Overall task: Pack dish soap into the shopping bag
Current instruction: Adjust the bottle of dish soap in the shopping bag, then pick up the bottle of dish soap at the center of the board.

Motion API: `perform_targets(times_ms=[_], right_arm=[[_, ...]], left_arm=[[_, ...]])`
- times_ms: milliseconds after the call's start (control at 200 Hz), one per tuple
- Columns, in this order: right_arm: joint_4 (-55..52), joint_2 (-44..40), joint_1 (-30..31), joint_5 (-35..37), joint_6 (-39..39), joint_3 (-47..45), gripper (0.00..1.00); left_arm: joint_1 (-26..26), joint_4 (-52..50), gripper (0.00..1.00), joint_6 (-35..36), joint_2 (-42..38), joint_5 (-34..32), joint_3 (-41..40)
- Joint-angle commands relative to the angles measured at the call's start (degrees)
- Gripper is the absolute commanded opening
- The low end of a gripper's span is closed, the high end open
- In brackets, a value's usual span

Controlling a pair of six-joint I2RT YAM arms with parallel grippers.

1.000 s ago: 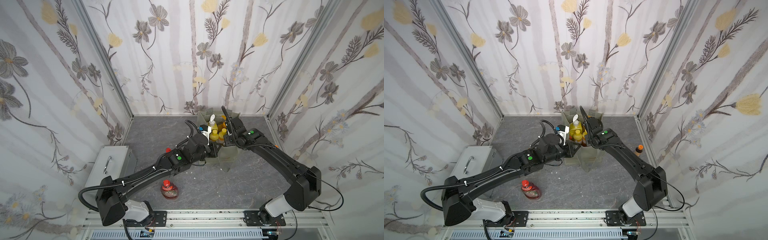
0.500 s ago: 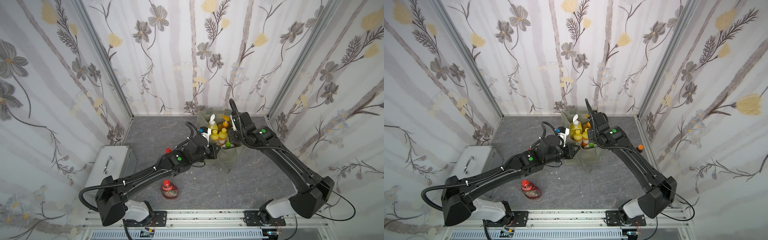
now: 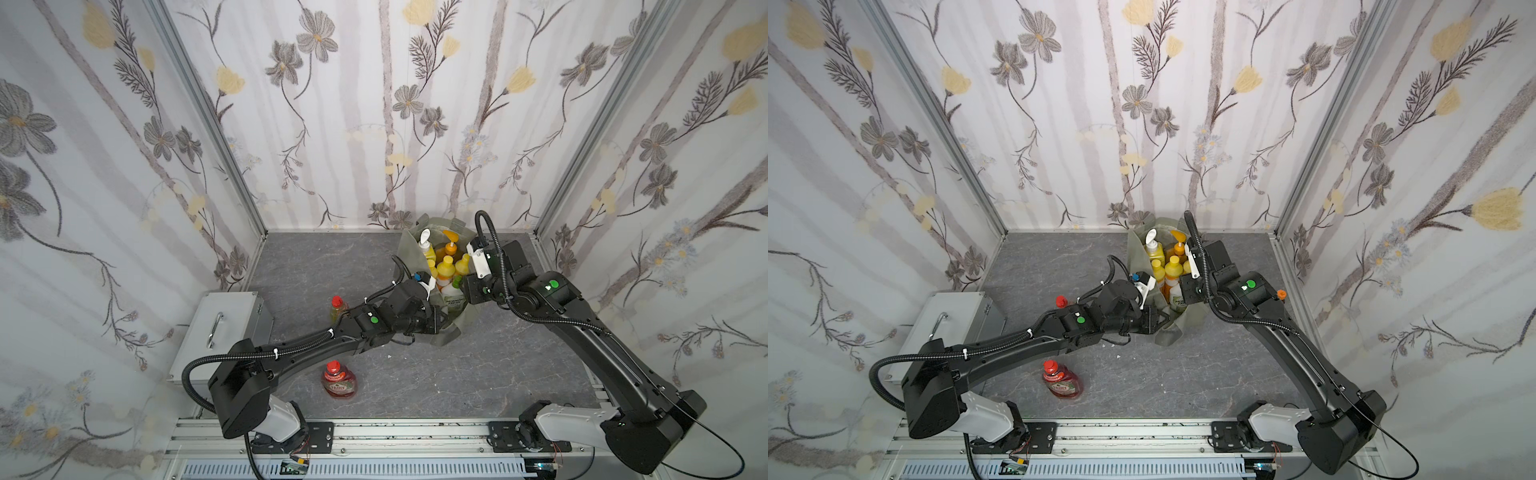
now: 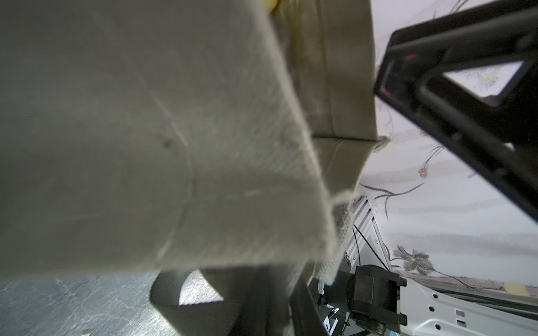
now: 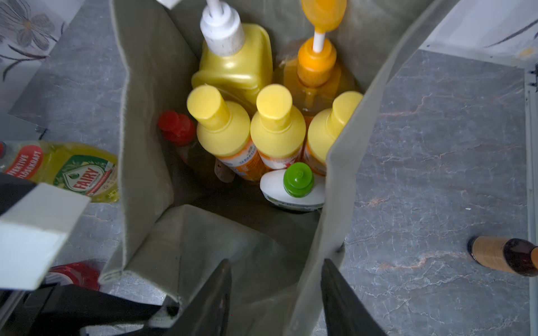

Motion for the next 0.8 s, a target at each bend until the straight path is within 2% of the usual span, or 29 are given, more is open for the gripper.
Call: perform_targets(times_ms=[0,170,365,555,794], right_arm=[[0.0,-0.4,0.0,1.8,1.4,-2.6,0.48],[-0.5,-1.3,-0.1,4.2,1.6,-6.0,0.47],[-0.3,-4.5,-0.1,1.1,1.2,-1.4,0.43],[0.8,-5.5,-0.7,1.1,0.4,0.4,0.42],[0.9,-4.2,-2.9,-0.3,1.2,-3.0,0.47]], left_arm=[[-0.4,-2.1,0.17,1.1,1.2,3.2,0.7],[-0.5,-3.1,0.20,2.1,-0.3,0.8,0.6],[-0.2,-7.8,0.22,5.0,-5.3,-4.6,1.2],[0.9,-9.4,0.17,5.6,-8.6,-5.9,1.2],[1.1,-11.3,0.15,6.5,-8.2,-5.9,4.2]])
